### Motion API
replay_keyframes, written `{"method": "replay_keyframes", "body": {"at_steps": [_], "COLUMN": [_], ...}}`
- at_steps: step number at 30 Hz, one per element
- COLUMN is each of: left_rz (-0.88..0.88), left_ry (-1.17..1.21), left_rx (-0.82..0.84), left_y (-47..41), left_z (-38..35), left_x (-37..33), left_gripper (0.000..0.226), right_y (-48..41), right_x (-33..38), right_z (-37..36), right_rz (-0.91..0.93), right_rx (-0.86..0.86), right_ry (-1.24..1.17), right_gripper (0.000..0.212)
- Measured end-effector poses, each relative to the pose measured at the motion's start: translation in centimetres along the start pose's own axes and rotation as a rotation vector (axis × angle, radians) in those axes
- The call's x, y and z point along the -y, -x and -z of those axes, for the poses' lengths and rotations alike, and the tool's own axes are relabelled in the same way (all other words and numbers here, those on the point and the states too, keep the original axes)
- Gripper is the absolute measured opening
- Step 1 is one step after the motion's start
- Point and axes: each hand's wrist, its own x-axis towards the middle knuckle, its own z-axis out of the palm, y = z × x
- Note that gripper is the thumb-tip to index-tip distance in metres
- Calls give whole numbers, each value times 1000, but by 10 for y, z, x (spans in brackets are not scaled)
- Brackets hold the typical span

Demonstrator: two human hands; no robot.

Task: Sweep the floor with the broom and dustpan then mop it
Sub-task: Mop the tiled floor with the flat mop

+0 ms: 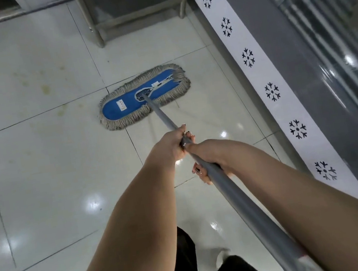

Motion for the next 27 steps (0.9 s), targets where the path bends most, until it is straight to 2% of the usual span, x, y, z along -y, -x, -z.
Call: {"method": "replay_keyframes", "body": {"at_steps": [13,20,27], "left_rz": [-42,-90,-78], "left_ry": [5,36,29], "left_rx": [-95,-173,-183], "left_y": [-52,-89,-107], "left_z": [-21,-48,-50], "left_x": [-173,-269,-324], "left_gripper": [26,27,27], "right_y": [-39,-54,-58], "right_x": [180,285,342], "right_z": [-27,-25,-37], "right_rz": [-3,71,48], "right_rx": [22,27,38], "right_ry": [19,90,114], "right_gripper": [45,42,41]}}
